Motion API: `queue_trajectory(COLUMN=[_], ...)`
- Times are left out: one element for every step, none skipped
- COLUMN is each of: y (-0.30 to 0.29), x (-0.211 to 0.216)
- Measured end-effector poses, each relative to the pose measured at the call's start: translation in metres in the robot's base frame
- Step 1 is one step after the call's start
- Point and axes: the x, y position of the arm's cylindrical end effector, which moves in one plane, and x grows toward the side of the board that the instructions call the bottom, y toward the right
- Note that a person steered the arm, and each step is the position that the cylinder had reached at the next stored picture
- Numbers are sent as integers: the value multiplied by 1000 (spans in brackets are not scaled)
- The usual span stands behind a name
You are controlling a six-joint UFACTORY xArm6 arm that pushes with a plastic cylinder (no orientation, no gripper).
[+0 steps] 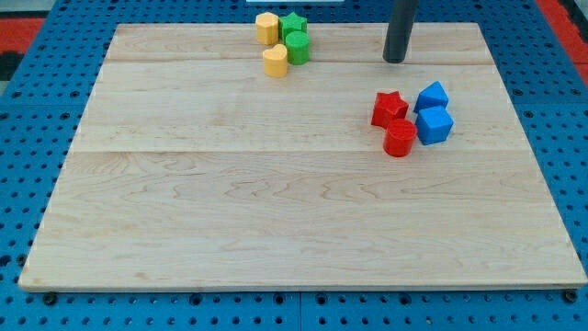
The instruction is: Move the blue cube below the red star
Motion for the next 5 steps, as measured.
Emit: queue_trajectory(y=[29, 62, 68, 67, 64], x=[0, 0, 16, 37, 74])
